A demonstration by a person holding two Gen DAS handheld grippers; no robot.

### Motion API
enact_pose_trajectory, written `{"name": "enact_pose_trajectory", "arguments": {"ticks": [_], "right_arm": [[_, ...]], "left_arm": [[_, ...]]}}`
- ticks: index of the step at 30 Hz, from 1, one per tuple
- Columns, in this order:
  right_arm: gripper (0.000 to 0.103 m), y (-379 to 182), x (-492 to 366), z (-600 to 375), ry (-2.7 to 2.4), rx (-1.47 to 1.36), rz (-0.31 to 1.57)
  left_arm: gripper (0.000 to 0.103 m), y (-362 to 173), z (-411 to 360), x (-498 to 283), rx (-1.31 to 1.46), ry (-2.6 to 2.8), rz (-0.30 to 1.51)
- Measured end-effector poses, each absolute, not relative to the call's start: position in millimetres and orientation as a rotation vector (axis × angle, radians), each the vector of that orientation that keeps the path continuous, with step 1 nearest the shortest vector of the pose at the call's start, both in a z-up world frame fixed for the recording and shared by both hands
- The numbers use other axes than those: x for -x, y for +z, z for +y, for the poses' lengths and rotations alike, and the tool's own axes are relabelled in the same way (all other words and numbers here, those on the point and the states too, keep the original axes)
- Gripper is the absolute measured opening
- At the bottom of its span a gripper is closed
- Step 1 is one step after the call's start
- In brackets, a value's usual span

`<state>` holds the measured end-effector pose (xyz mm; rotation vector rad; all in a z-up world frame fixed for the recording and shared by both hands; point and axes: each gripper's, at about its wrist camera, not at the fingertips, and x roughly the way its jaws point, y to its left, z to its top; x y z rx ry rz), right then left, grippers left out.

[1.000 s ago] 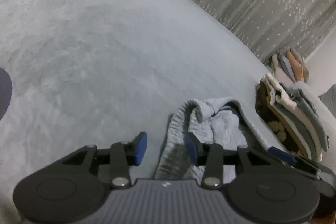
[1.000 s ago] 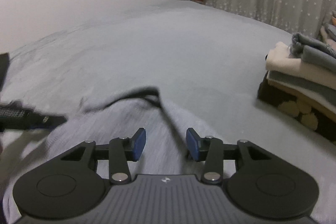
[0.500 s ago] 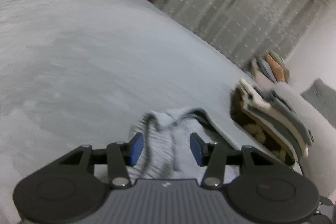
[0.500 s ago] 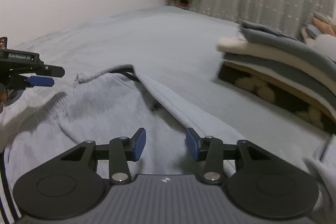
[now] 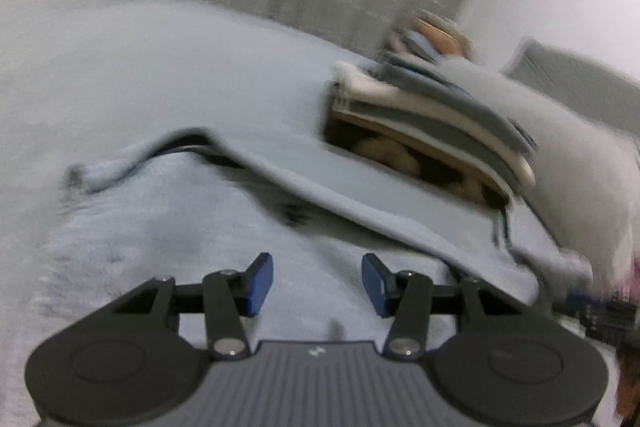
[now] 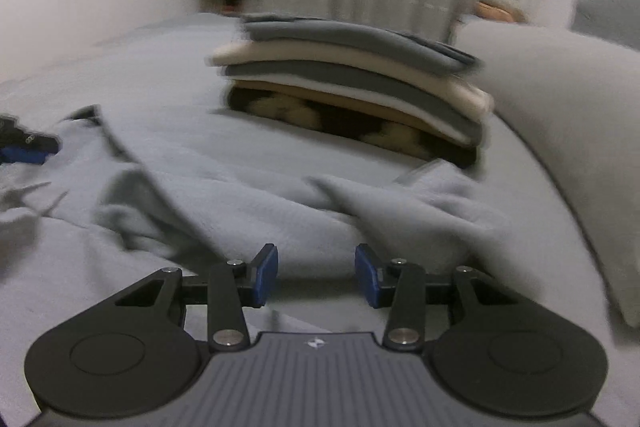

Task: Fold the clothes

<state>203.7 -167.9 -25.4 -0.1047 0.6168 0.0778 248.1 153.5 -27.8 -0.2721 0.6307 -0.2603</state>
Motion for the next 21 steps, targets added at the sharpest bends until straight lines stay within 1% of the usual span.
{"name": "enact_pose_trajectory", "arguments": {"ticks": [5,7,10,13,15,16,18,19,21], "right_arm": [[0.046,-31.4,-208.7,-226.7,0.008,0.061,0.635],[0.046,-33.0,-218.7,-247.6,0.007,0.049,0.653],[0.046,-32.4,-237.6,-270.2,0.008,0.048,0.663],[0.045,-30.1,-255.2,-290.1,0.023,-0.031,0.631],[0.039,-29.4,-269.0,-296.7,0.035,-0.051,0.622],[0.033,-28.5,-275.2,-298.2,0.038,-0.050,0.609],[0.027,-27.8,-288.0,-302.5,0.045,-0.061,0.581],[0.021,-28.5,-294.9,-306.0,0.052,-0.077,0.569],[0.017,-31.5,-307.4,-312.5,0.064,-0.113,0.543]], "left_arm": [[0.053,-34.5,77.0,-242.1,0.152,-0.399,0.639],[0.060,-33.5,44.0,-241.4,0.094,-0.416,0.641],[0.061,-28.3,0.7,-239.6,0.020,-0.470,0.613],[0.064,-23.5,-34.5,-241.3,-0.019,-0.491,0.564],[0.064,-24.3,-56.6,-248.6,-0.010,-0.527,0.560],[0.064,-25.5,-68.2,-251.7,-0.020,-0.541,0.558],[0.064,-27.9,-90.5,-255.7,-0.069,-0.568,0.542],[0.064,-29.6,-101.6,-258.0,-0.096,-0.580,0.535],[0.064,-34.3,-119.5,-264.7,-0.144,-0.594,0.530]]}}
